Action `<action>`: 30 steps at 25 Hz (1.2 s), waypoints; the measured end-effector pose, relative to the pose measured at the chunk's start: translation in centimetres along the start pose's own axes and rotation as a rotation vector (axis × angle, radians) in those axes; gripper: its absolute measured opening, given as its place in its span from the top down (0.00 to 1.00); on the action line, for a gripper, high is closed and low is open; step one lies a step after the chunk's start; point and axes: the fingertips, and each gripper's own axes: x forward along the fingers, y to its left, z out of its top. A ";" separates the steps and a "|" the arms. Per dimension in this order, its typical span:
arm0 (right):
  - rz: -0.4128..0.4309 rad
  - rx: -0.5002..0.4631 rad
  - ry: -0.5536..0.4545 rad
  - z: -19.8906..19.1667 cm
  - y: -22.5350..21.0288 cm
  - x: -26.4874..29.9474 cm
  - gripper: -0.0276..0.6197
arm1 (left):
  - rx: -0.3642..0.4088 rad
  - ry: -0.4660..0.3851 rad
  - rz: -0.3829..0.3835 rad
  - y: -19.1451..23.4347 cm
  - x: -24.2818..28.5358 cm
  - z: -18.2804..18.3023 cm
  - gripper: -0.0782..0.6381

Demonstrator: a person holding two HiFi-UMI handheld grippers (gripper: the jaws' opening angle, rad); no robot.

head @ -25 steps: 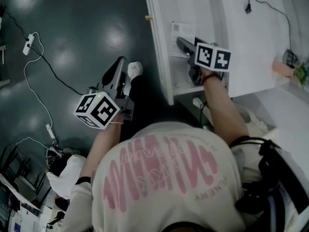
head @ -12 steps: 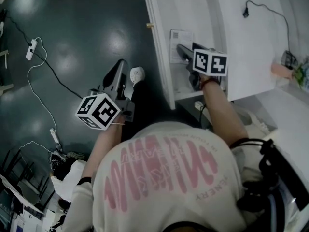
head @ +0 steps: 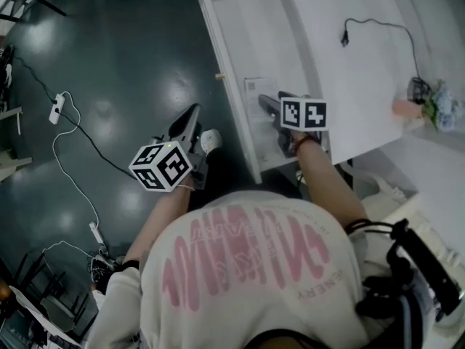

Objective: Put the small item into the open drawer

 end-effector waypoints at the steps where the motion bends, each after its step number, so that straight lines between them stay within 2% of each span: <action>1: -0.004 -0.001 -0.007 0.1 0.0 -0.4 0.53 | 0.011 0.009 -0.006 -0.5 0.3 0.0 0.85; 4: 0.000 -0.009 -0.035 0.4 -0.1 -1.8 0.53 | 0.054 0.009 -0.024 -2.3 1.0 0.3 0.85; 9: 0.045 -0.033 -0.147 2.3 1.1 -5.2 0.53 | 0.103 -0.063 -0.013 -5.3 0.6 2.1 0.85; 13: 0.078 -0.073 -0.271 4.2 3.2 -9.3 0.68 | 0.120 -0.139 0.037 -7.1 -1.8 3.8 0.85; 20: 0.138 -0.187 -0.475 7.7 5.2 -17.1 0.84 | 0.199 -0.297 0.034 -12.5 -5.0 5.1 0.85; 25: 0.182 -0.256 -0.577 6.6 6.4 -22.4 0.86 | 0.249 -0.348 0.005 -17.2 -6.5 3.4 0.85; 30: 0.191 -0.304 -0.614 3.5 5.7 -26.1 0.88 | 0.264 -0.388 0.001 -20.4 -8.3 0.4 0.85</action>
